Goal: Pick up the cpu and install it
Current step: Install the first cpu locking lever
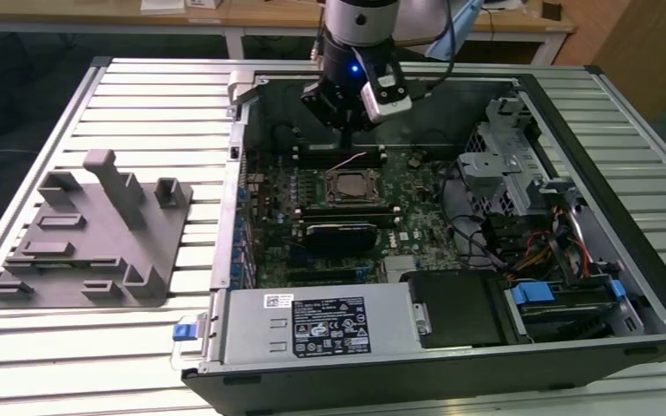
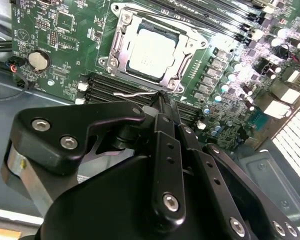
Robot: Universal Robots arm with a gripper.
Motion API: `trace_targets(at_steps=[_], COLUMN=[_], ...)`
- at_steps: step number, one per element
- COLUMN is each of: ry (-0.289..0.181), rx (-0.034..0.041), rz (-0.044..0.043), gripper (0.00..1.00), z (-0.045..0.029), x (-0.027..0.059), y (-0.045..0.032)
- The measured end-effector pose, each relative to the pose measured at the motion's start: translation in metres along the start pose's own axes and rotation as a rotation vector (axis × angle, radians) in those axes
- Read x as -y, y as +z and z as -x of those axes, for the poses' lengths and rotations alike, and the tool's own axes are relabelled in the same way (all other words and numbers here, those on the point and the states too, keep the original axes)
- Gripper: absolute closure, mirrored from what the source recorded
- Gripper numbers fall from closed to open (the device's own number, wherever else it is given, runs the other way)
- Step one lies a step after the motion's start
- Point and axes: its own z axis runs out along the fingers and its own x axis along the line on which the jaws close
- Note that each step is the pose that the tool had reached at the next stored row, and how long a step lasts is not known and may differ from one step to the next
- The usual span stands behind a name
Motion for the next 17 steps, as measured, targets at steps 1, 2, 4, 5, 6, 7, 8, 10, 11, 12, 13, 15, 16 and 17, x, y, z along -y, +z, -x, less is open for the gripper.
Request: trace_targets(at_steps=[1,2,4,5,6,7,8,10,11,12,13,15,16,17], ry=[0.000,-0.001,-0.003,-0.003,-0.004,-0.004,-0.005,-0.006,-0.007,-0.008,-0.008,-0.009,-0.011,-0.012], rx=[-0.0001,-0.0001,-0.0002,-0.0002,-0.0003,-0.0004,-0.0007,-0.0018,-0.0023,-0.0027,-0.0030,-0.0036,-0.0038,-0.0041], rz=[0.0004,0.0007,0.0010,0.0012,0.0017,0.0030,0.0050,0.0103,0.0129,0.0152,0.0168,0.0196,0.0204,0.0212], gripper=[0.89,0.89,0.89,0.89,0.89,0.89,0.89,0.89,0.89,0.89,0.89,0.89,0.89,0.89], z=[0.0002,0.0003,0.0004,0.0005,0.0005,0.0005,0.0005,0.0005,0.0005,0.0005,0.0005,0.0006,0.0007,0.0007], x=[0.0000,-0.0001,-0.0002,-0.0003,-0.0003,-0.0003,-0.0003,-0.0005,-0.0006,-0.0007,-0.0009,-0.0013,-0.0017,-0.0021], y=[0.0013,0.0026,0.0053,0.0067,0.0079,0.0089,0.0098,0.0115,0.0122,0.0129,0.0137,0.0153,0.0160,0.0168])
